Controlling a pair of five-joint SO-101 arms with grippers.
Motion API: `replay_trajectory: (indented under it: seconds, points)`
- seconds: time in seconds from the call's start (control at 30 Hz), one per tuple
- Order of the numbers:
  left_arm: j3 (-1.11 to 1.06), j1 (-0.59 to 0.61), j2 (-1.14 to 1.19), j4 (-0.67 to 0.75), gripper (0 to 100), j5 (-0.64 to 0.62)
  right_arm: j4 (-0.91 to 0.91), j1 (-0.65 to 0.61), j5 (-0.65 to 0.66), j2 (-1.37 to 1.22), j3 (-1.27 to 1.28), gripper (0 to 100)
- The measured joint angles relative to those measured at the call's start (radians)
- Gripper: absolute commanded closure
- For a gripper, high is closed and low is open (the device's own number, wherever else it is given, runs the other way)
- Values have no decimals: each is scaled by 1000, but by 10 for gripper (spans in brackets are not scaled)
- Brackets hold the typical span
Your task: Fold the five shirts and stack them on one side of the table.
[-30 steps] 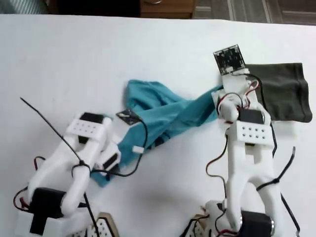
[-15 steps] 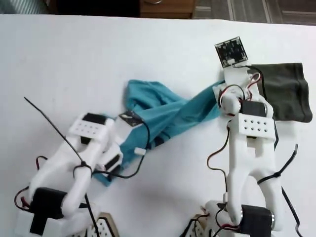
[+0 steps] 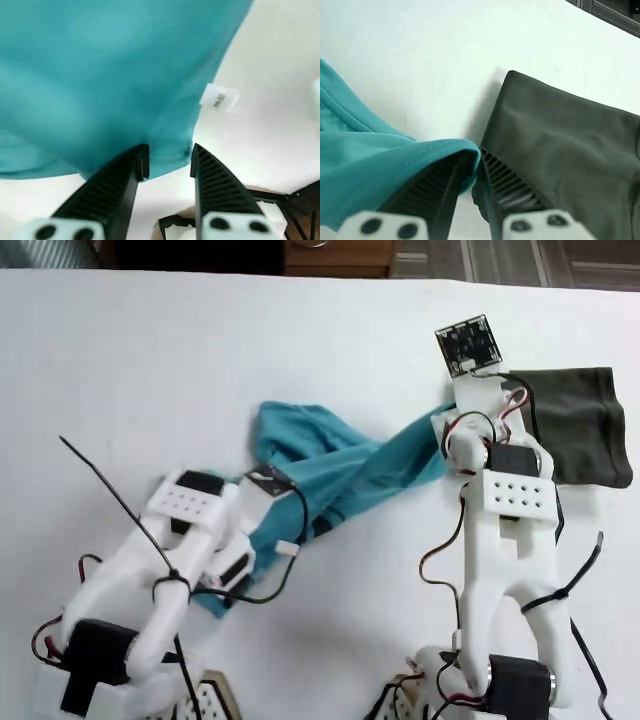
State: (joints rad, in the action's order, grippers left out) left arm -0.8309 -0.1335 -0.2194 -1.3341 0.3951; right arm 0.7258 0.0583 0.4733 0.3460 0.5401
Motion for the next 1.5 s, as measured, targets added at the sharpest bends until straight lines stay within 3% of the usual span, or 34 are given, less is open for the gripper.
replay_trajectory:
  seconds: [0.13,0.37,0.5,0.7,0.83,1.07,1.2,1.3,1.5]
  points:
    - [0,20,0,49,842,-48,0,0,0,0,0,978]
    - [0,15,0,57,842,-400,0,0,0,0,0,978]
    - [-18,-11,0,46,842,-482,0,0,0,0,0,978]
    - [-72,-38,0,91,845,-493,0,0,0,0,0,978]
    - [-75,-15,0,120,990,-493,0,0,0,0,0,978]
    - [-71,44,0,123,975,-493,0,0,0,0,0,978]
    - [14,95,0,117,975,-493,0,-2,-17,0,0,978]
    - [121,138,0,117,975,-485,14,-31,-121,0,0,978]
    - [342,227,9,103,975,-356,14,-129,-198,0,-5,978]
